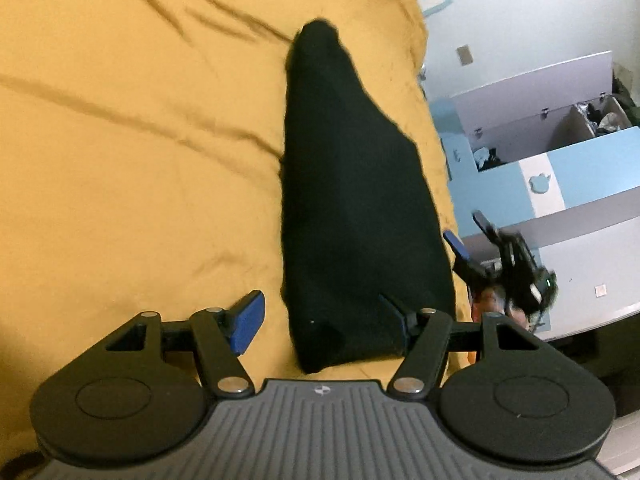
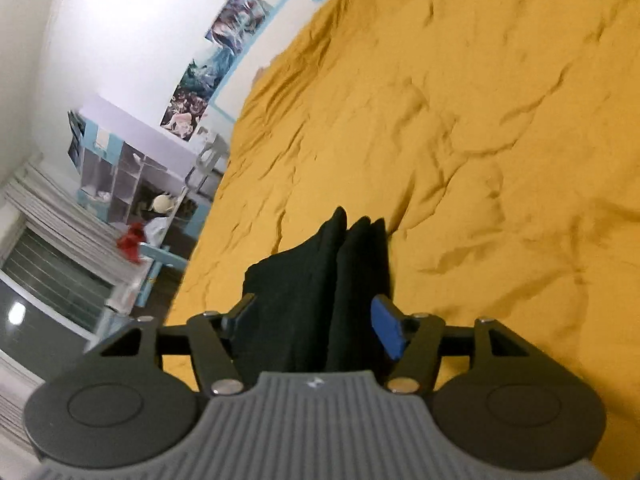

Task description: Fold small clothes

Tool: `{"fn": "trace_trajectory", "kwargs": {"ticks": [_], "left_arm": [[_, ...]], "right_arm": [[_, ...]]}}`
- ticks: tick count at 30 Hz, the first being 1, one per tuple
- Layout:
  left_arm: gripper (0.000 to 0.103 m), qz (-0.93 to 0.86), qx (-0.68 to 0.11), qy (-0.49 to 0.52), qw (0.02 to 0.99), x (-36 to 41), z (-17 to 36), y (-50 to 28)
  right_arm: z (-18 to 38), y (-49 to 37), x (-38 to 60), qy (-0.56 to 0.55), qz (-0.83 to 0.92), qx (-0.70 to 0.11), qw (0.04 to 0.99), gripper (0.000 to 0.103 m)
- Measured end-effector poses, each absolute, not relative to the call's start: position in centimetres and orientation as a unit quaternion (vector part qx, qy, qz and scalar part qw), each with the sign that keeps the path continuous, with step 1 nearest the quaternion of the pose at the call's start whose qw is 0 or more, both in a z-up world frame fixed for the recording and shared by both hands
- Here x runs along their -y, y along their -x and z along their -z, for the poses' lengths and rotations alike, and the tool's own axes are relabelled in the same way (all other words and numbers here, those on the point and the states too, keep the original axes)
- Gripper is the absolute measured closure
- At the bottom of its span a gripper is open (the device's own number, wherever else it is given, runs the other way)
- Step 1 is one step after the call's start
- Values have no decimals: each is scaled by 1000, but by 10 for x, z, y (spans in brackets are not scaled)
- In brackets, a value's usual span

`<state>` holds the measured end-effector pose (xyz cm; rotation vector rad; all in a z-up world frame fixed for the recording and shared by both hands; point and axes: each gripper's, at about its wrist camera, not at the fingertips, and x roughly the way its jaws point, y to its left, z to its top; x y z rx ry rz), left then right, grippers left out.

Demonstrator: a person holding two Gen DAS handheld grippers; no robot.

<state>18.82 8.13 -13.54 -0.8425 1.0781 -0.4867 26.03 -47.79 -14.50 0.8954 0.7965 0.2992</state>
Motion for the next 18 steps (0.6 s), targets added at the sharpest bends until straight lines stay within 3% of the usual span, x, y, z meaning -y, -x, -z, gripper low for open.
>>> {"fn": "trace_trajectory", "kwargs": {"ticks": [9,18], "left_arm": [[28,265,-523,375,718,-44,156,-229],[19,281,-530,393,697,-28,168,-246]], "right_arm": [[207,-328,478,-473,-180,-417,755,40],[231,-386,434,-457,-221,-433,745,33]]}}
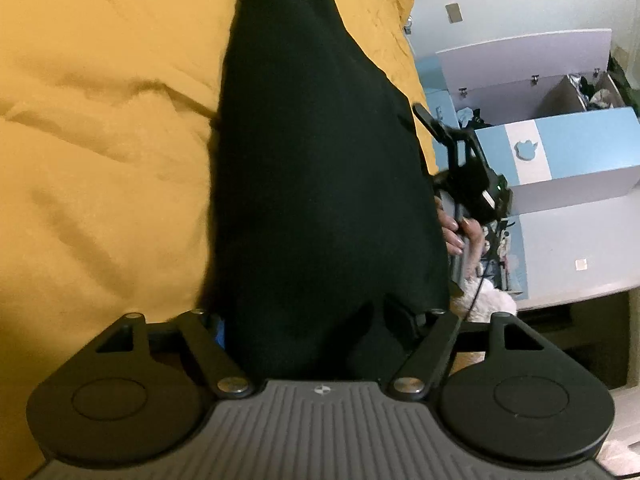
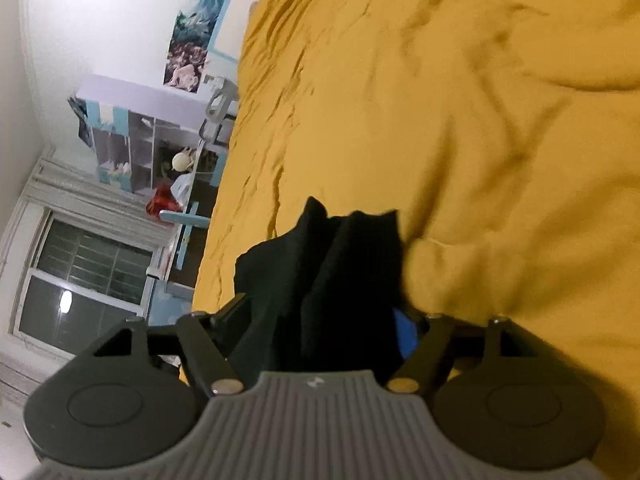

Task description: Fold small clothes

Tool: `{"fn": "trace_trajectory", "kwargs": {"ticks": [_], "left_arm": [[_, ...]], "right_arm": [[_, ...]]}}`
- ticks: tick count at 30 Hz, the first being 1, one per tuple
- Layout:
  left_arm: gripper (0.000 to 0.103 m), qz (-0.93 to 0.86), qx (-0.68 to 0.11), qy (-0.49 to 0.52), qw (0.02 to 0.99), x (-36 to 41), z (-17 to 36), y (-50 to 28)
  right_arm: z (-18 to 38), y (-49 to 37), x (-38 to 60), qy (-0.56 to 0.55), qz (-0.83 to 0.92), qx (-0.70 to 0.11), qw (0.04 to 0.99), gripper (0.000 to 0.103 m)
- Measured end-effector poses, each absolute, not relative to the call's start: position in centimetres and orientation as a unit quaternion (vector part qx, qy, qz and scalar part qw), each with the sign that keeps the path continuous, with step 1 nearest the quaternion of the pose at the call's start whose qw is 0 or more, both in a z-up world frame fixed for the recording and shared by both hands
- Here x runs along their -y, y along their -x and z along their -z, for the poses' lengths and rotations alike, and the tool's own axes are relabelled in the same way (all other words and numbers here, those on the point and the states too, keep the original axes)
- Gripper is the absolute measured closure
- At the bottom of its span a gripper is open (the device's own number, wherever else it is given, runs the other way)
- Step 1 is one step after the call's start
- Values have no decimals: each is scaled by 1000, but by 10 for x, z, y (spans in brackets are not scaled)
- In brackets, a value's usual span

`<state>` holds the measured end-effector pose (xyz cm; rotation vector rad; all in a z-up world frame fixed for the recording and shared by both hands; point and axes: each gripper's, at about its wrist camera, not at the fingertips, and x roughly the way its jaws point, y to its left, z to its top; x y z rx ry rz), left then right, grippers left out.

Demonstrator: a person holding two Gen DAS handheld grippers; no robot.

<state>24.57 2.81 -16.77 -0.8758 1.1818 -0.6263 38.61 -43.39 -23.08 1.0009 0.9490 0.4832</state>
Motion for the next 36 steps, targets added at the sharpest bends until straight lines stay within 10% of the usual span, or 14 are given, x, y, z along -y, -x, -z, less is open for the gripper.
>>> {"fn": "trace_trajectory", "kwargs": {"ticks": [8,21,36], "left_arm": [[19,275,-529,400,696,-22,169,-244],[73,263,-522,399,706,-24,157,-241],[79,332,-413,414,740,-49,90,-229]], "right_arm": [[240,-404,412,-443,-218,-438,751,36],[209,-397,393,-404,-145,-437,791,73],[45,-393,276,-299,-198,-385,850,76]]}}
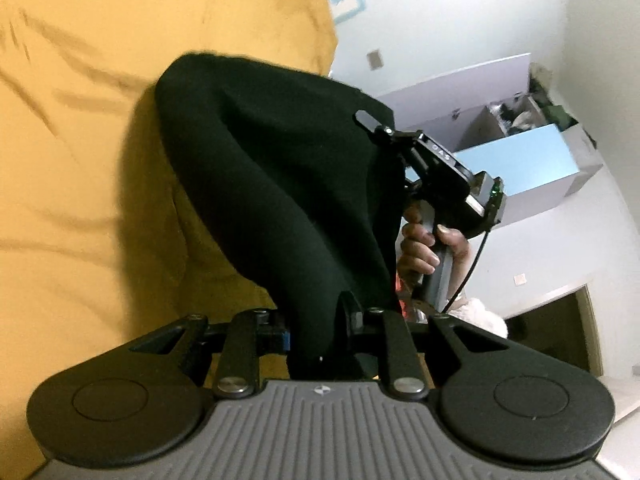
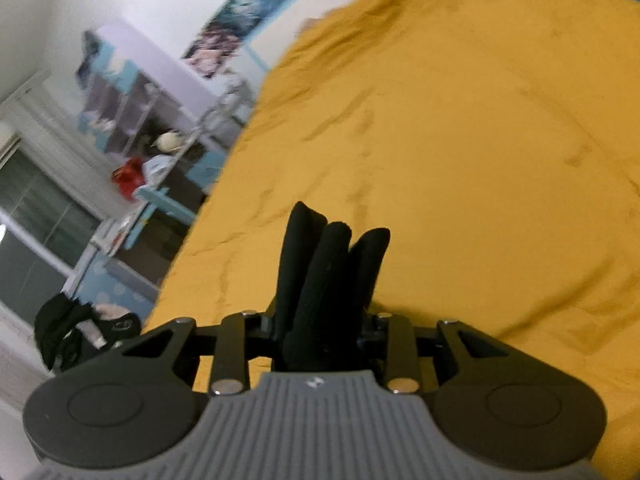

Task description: Fold small clothes

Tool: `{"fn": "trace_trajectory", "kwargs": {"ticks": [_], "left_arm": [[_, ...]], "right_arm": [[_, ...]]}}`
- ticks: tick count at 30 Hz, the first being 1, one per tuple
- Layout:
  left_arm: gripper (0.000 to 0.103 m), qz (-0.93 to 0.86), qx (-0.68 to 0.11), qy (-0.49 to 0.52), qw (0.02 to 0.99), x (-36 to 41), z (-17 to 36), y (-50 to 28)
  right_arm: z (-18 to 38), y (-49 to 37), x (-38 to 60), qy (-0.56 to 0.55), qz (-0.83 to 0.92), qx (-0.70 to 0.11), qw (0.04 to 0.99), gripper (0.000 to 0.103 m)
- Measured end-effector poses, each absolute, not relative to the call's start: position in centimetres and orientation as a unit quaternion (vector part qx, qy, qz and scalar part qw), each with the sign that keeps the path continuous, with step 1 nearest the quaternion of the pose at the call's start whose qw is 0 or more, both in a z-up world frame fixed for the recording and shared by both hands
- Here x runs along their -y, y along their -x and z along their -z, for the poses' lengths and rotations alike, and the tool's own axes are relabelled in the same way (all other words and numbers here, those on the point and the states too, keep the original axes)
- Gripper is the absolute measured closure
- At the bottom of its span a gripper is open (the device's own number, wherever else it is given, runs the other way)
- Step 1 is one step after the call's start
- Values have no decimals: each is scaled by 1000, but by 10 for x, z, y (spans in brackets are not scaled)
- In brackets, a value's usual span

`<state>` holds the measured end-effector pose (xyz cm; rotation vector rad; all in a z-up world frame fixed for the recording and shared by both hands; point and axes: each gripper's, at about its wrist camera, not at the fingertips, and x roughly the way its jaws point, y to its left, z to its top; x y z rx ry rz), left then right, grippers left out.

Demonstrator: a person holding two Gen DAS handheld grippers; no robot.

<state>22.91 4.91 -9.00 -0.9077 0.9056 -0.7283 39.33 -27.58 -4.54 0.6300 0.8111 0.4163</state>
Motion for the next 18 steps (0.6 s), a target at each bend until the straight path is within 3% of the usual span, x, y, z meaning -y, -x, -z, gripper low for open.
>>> {"fn": "trace_trajectory", "kwargs": {"ticks": [6,10,13,18], "left_arm": [[79,279,-362,381,804,-84,65,-194],[79,231,-353,377,824,-134,62,-179],[79,193,-374,404,812,-164,98,-178],[81,129,-455,453,756,-209,209,-185]], "right_arm": [[26,-423,177,-319,-295,-352,829,76],[49,-460,110,-348,-330,-351,804,76],[93,-485,72,-359,-328,-372,791,75],[198,-522,33,-335,-239,-454,790,75]]}}
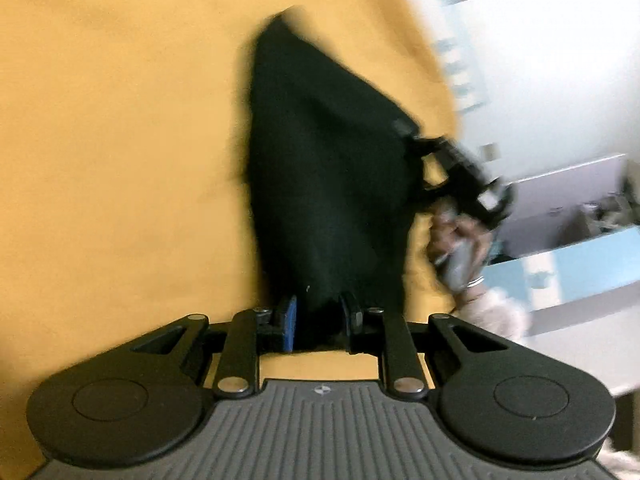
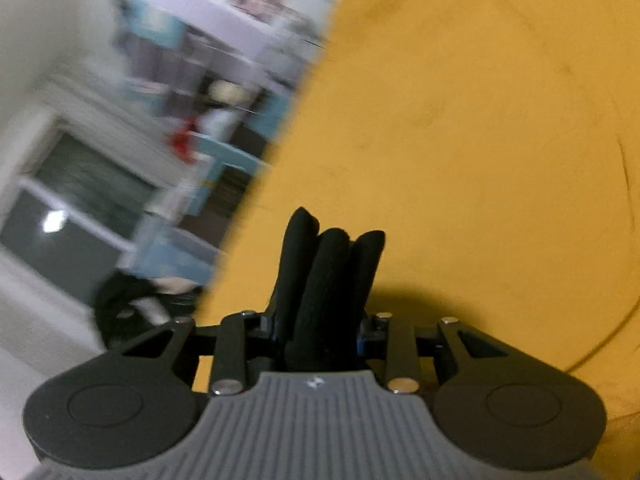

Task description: Fold small clothes

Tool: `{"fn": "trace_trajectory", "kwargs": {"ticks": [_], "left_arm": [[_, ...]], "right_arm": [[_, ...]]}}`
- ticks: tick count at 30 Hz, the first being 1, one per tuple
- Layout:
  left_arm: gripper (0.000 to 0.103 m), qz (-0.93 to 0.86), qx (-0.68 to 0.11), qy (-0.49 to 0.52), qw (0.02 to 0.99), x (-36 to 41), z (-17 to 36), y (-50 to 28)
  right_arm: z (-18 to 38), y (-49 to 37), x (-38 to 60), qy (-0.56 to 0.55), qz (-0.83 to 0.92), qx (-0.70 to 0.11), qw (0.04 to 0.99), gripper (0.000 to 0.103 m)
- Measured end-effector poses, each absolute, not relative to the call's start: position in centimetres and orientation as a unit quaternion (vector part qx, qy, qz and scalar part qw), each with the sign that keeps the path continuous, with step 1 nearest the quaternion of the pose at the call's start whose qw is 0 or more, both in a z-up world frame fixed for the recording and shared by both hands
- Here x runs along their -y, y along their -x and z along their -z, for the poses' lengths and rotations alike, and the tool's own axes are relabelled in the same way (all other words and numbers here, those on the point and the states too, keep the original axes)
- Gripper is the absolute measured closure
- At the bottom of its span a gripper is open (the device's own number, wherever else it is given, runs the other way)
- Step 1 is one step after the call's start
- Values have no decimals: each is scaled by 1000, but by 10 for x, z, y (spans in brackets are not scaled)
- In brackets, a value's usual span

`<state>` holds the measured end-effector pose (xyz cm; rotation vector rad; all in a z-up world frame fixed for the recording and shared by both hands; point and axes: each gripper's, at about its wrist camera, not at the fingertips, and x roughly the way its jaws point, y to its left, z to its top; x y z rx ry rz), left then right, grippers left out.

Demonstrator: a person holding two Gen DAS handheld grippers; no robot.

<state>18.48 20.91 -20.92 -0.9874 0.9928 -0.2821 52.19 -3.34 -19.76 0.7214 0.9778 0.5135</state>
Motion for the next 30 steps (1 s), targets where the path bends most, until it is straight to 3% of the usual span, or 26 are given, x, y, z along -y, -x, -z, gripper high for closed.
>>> {"fn": "trace_trajectory", "kwargs": {"ticks": [2,5,9,14,18,30], "left_arm": [[82,139,-454,466,747,-214,234,-180],[82,169,-442,465,749,-221,228,-179],[81,160,-432,446,767,-232,204,-174],[81,177,-378,450,789,-220,170,-162],[81,179,-368,403,819,-188,153,-175],[80,142,-441,341,818,-161,191,-180]], "right_arm": [[228,-532,39,-328,-203,-470,793,71],[238,-535,55,-365,-217,-467,775,71],[201,-511,67,-272,-190,-453,828,59],[131,-433,80,-211,-271,-395,852,58],[107,-353,69,-190,-334,-385,839,57],[172,-284,80,-147,-311,-438,830,57]]}}
